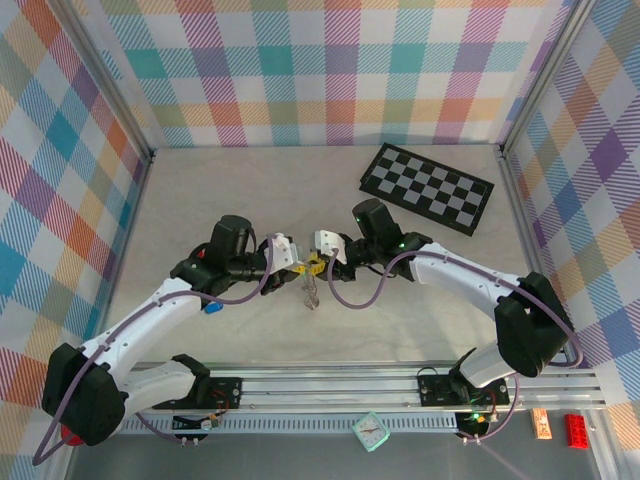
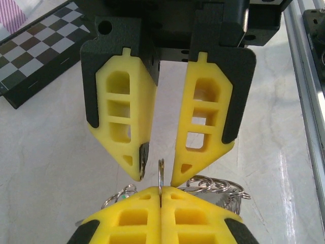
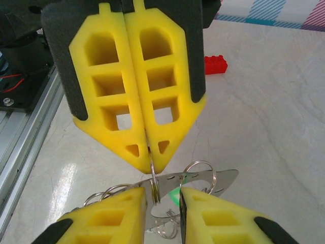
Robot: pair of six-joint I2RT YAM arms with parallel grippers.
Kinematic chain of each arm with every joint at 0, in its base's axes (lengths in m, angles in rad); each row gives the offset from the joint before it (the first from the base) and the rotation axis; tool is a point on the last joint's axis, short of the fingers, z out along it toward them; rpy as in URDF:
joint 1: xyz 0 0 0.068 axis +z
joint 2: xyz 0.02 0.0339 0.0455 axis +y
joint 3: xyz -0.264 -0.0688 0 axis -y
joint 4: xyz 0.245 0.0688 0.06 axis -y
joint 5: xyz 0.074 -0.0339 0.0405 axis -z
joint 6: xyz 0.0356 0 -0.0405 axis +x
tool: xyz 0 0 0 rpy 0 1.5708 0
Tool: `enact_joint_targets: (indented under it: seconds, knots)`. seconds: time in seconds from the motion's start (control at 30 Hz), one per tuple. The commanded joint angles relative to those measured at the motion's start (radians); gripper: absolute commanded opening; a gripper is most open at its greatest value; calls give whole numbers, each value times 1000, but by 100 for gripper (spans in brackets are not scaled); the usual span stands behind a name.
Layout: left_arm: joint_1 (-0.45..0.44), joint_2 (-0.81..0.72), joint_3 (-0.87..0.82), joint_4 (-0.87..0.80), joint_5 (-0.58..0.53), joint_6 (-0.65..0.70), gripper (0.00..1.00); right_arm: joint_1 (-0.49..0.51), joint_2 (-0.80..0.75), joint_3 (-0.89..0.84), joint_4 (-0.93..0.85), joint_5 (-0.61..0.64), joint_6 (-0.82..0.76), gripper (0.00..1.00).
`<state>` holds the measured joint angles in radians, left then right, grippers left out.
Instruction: Put the keys on the keyring
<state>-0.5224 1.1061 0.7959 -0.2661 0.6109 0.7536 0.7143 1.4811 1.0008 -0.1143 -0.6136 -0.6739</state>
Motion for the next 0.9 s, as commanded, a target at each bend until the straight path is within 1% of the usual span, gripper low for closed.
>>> enact_joint_targets:
  seconds: [0.0, 0.17, 0.33, 0.43, 0.63, 0.8, 0.87]
  knots:
    - [-11, 13, 54, -63, 5, 52, 0, 11, -27, 26, -7, -39, -19, 22]
    - [-20, 33, 88, -111, -12, 69, 0, 15, -31, 22, -5, -39, -18, 19]
    - [-28, 52, 120, -156, -26, 89, 0, 16, -38, 22, -13, -27, -28, 24]
    - [-30, 58, 134, -169, -33, 92, 0, 16, -44, 22, -20, -25, -34, 23]
    - [-34, 73, 158, -191, -37, 93, 0, 15, -44, 22, -31, -33, -37, 14]
    - [-36, 80, 170, -180, -9, 77, 0, 19, -32, 20, -20, -33, -31, 6]
    - [-36, 82, 172, -175, 0, 67, 0, 19, -30, 15, -7, -33, -26, 5]
